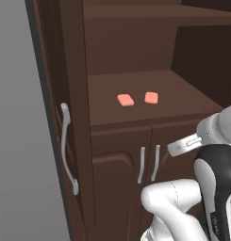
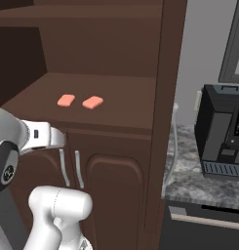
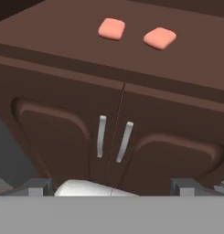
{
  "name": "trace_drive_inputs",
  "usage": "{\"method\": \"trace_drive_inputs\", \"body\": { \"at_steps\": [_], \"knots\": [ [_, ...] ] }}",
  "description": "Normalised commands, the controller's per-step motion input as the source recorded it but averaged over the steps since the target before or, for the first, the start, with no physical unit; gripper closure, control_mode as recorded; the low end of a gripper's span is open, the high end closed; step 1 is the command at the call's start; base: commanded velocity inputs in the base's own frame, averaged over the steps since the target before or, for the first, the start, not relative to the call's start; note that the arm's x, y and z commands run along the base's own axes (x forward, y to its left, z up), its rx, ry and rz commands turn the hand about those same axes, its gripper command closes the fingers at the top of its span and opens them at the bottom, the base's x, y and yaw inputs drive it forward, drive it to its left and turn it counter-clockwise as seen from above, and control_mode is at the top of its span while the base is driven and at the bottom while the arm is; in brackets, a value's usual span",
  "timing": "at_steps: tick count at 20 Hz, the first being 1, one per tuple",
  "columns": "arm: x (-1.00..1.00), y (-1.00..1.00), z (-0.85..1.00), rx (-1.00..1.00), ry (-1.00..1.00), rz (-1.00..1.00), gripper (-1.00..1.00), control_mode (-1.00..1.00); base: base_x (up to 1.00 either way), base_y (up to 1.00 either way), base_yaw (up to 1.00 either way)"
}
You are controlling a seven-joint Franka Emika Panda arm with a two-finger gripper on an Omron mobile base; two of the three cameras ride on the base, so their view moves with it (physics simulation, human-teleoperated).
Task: Pick up the bar soap and bar soap from the sink, and place them back in the cabinet, and close the cabinet doors.
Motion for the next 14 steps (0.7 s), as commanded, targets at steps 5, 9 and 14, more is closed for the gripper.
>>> {"method": "trace_drive_inputs", "body": {
  "at_steps": [5,9,14],
  "knots": [
    [-0.54,0.0,0.0,-0.02,0.0,0.0,-1.0,-1.0,0.0,0.0,0.0],
    [-0.44,0.0,0.0,-0.03,0.0,0.0,-1.0,-1.0,0.0,0.0,0.0],
    [-0.43,0.0,0.0,-0.07,-0.04,0.02,-1.0,-1.0,0.0,0.0,0.0]
  ]
}}
